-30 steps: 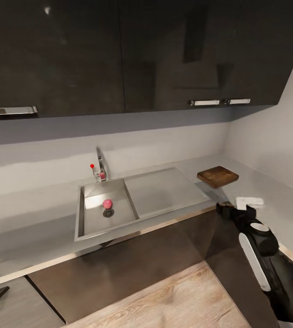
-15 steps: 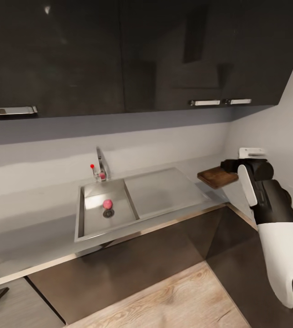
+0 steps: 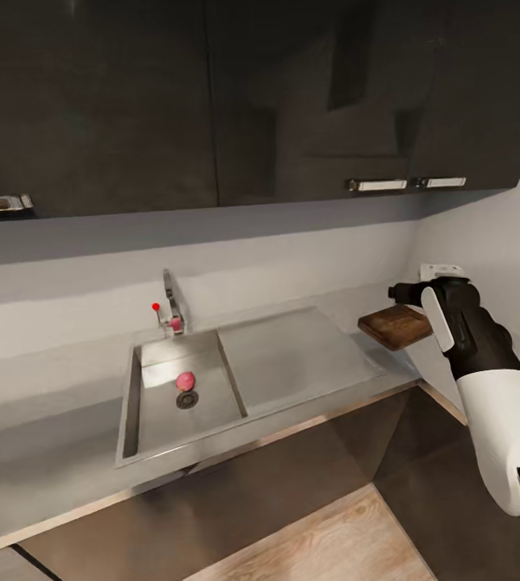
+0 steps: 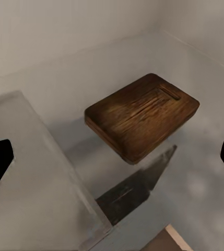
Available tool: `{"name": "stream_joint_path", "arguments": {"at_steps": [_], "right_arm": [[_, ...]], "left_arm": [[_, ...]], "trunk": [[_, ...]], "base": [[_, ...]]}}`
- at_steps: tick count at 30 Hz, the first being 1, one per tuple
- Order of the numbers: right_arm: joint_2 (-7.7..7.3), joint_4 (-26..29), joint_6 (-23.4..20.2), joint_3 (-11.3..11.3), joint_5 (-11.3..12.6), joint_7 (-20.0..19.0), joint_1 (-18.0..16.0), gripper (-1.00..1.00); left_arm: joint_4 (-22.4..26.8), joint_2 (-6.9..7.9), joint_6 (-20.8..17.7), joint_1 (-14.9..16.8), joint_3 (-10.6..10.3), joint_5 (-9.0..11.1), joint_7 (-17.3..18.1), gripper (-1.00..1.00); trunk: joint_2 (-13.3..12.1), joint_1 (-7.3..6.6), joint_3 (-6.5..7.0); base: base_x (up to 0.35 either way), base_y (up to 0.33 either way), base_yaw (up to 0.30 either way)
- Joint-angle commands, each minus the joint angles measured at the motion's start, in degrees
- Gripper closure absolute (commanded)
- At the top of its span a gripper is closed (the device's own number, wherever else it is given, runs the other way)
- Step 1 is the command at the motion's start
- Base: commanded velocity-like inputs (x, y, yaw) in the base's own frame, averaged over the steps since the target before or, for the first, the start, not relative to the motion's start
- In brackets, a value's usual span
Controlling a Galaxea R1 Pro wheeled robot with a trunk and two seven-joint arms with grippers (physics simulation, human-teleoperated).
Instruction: In the kitchen, take the Vidalia onion out of the sink, dice it on the chopping board with the paring knife, put the diced onion into the bowl on the countertop, then place both the paring knife and the chopping board into the sink.
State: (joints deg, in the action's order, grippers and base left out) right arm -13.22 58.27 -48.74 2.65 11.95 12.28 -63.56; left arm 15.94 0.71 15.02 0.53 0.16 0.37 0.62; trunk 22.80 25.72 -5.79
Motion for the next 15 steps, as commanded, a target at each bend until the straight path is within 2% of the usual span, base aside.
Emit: {"name": "stream_joint_path", "arguments": {"at_steps": [1,7,15], "right_arm": [[-0.08,0.1,-0.1,0.3,0.6,0.3,-0.1,-1.00],[0.05,0.1,-0.1,0.5,0.5,0.0,-0.1,-1.00],[0.34,0.2,-0.1,0.6,0.5,0.1,-0.1,-1.00]], "left_arm": [[-0.1,0.00,0.2,0.0,0.0,0.0,0.1,-1.00],[-0.2,-0.27,0.2,0.0,0.0,0.0,0.0,-1.00],[-0.2,-0.34,0.1,0.0,0.0,0.1,0.0,-1.00]], "trunk": [[0.1,0.06,-0.12],[0.1,0.06,-0.12],[0.1,0.06,-0.12]], "base": [[0.258,-0.208,0.000],[0.229,-0.249,0.000],[0.165,-0.302,0.000]]}}
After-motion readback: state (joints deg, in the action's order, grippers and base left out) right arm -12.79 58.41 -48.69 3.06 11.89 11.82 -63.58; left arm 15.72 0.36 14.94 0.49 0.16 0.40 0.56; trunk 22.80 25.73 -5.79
